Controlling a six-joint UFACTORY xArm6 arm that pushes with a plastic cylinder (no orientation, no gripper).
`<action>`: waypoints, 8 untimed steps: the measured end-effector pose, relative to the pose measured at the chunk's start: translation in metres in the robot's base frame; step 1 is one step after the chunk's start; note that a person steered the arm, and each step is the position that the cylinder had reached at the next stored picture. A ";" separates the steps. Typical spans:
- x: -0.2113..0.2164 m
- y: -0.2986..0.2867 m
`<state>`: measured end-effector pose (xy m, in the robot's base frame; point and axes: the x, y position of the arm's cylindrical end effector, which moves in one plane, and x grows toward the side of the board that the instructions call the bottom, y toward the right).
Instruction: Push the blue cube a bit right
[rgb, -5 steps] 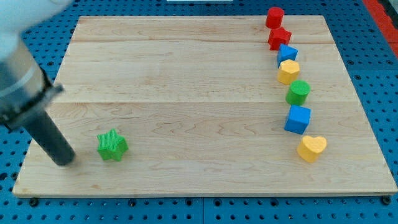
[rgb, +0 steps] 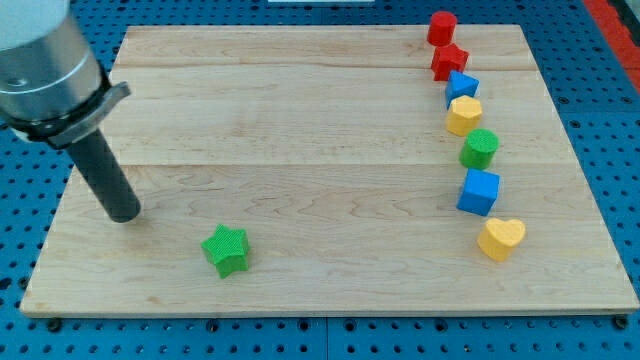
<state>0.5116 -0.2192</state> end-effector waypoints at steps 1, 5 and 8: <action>0.000 -0.016; 0.014 0.190; -0.008 0.343</action>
<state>0.5037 0.1239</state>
